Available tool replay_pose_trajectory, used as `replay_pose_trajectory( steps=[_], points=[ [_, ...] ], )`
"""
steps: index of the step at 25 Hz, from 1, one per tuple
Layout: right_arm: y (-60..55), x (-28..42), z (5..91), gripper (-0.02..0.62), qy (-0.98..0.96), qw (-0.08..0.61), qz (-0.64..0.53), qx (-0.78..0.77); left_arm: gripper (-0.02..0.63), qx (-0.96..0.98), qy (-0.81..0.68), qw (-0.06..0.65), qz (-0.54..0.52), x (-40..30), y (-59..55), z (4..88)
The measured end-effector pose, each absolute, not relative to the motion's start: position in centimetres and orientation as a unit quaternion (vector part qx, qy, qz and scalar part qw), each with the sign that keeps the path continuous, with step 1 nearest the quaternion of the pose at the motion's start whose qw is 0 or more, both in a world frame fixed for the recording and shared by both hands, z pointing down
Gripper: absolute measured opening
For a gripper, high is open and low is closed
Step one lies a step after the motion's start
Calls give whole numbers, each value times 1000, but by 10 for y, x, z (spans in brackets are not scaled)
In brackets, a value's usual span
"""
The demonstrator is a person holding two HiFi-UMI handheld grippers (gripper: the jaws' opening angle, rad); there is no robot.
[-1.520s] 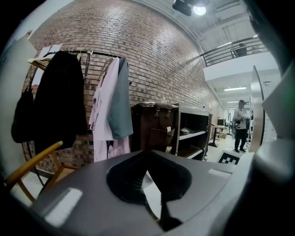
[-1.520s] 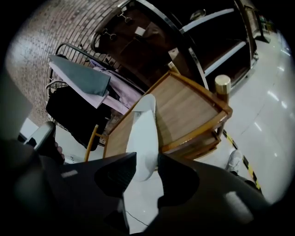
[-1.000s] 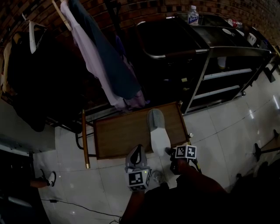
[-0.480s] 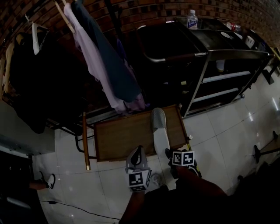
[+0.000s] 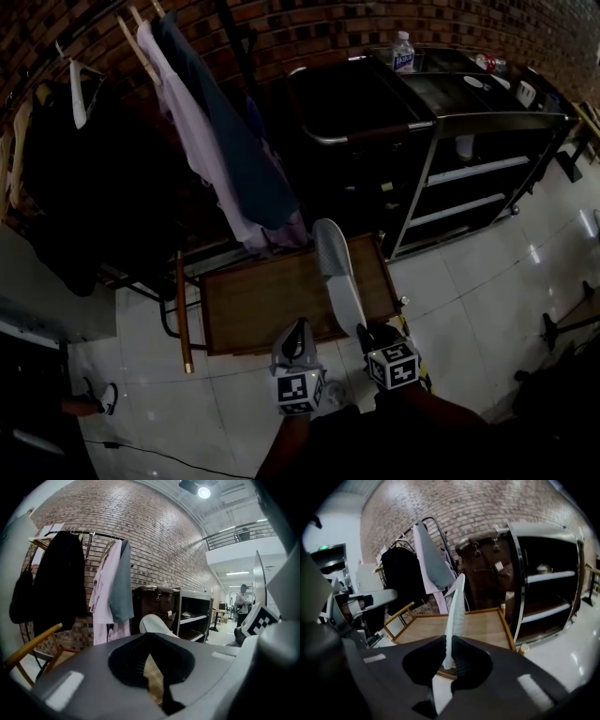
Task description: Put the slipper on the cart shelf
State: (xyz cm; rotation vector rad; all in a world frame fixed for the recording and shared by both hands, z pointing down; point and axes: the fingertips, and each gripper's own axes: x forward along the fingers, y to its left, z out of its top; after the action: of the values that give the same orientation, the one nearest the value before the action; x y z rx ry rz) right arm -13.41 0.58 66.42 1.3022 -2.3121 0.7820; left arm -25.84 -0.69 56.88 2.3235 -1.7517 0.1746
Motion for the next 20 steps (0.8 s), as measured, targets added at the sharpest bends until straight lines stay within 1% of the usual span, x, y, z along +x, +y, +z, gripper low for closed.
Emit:
replay_pose_trajectory(
  steps=[4, 7, 14, 20],
  points=[
    [7, -137, 615, 35, -845, 151, 188, 478, 15, 796, -592, 111, 59, -252, -7, 568],
    [4, -140, 580, 35, -856, 117, 119, 490, 15, 800, -590, 102, 43, -252, -11, 551],
    [-17, -143, 513, 35, -858, 67, 30, 509, 15, 796, -603, 53, 25, -257, -21, 518],
    [-34, -145, 479, 35, -854, 32, 7, 519, 15, 801, -596, 43, 8, -255, -21, 504]
  ],
)
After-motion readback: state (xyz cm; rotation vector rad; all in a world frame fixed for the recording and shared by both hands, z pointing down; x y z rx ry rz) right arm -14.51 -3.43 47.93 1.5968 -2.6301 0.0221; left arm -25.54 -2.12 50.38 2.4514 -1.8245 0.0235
